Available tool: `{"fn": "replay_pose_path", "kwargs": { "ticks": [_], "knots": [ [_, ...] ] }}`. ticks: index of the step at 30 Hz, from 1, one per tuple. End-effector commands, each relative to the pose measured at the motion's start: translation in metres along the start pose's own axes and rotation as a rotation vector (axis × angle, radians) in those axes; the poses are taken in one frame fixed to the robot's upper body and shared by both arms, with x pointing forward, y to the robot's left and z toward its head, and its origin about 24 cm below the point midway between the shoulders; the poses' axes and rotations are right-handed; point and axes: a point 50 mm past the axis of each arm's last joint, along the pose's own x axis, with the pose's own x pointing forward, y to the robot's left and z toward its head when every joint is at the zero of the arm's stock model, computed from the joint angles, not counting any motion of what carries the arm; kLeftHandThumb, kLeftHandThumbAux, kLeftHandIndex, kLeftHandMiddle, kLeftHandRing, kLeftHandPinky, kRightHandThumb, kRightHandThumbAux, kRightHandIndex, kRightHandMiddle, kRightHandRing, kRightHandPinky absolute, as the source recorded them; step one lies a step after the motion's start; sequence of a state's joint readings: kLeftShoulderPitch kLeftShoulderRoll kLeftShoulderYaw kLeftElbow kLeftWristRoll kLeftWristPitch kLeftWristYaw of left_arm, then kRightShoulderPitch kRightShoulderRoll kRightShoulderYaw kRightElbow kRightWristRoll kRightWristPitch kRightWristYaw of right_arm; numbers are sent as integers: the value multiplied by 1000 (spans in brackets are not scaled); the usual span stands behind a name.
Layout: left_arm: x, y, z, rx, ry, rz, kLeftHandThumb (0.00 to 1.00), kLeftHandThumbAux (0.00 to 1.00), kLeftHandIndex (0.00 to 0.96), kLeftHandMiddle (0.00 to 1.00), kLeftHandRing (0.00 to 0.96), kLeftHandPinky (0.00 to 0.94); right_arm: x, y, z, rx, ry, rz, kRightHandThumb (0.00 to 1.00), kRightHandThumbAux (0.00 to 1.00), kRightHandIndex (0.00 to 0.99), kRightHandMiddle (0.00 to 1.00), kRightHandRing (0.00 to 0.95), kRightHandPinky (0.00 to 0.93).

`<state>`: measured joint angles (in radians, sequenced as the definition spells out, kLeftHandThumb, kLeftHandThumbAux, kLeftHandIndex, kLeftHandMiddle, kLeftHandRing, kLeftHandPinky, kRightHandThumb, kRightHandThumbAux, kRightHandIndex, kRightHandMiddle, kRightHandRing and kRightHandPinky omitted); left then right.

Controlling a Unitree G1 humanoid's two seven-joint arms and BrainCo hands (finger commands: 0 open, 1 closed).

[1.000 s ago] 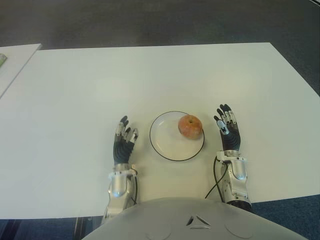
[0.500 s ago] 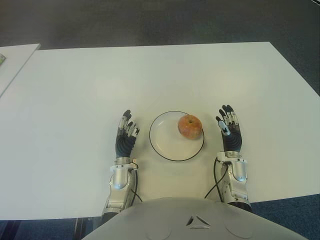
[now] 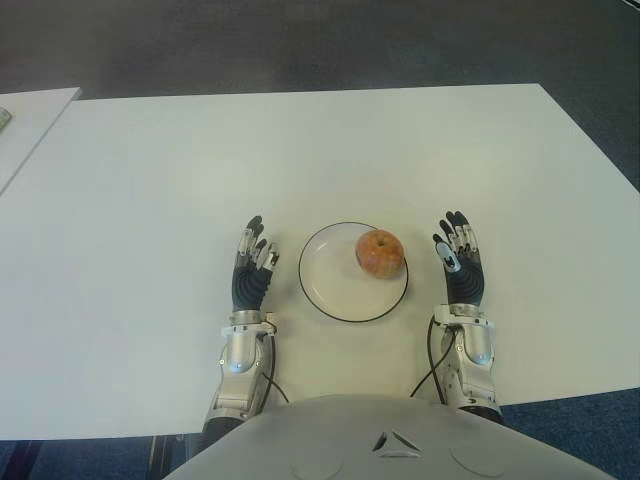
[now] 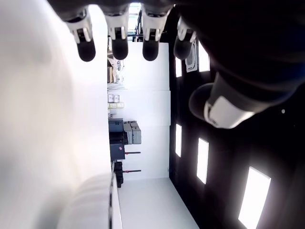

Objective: Put the apples into the plate.

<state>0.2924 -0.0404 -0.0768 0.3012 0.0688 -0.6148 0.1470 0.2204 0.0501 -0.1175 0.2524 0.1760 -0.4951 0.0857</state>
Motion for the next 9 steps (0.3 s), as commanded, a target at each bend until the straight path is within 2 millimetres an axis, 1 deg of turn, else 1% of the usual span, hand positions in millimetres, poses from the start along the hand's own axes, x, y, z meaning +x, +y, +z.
{"fn": "replay_pose_path", "kwargs": {
  "ticks": [1, 9],
  "knots": [
    [-7, -2, -12, 19, 65, -24, 58, 566, 47, 32, 0, 0, -26, -7, -27, -8, 161, -57, 166, 558, 0, 10, 0, 0],
    [-6, -5, -11, 3, 61, -40, 59, 586, 42, 30, 0, 0, -25, -9, -25, -56, 164, -34, 159, 552, 0, 0, 0, 0]
  ]
}}
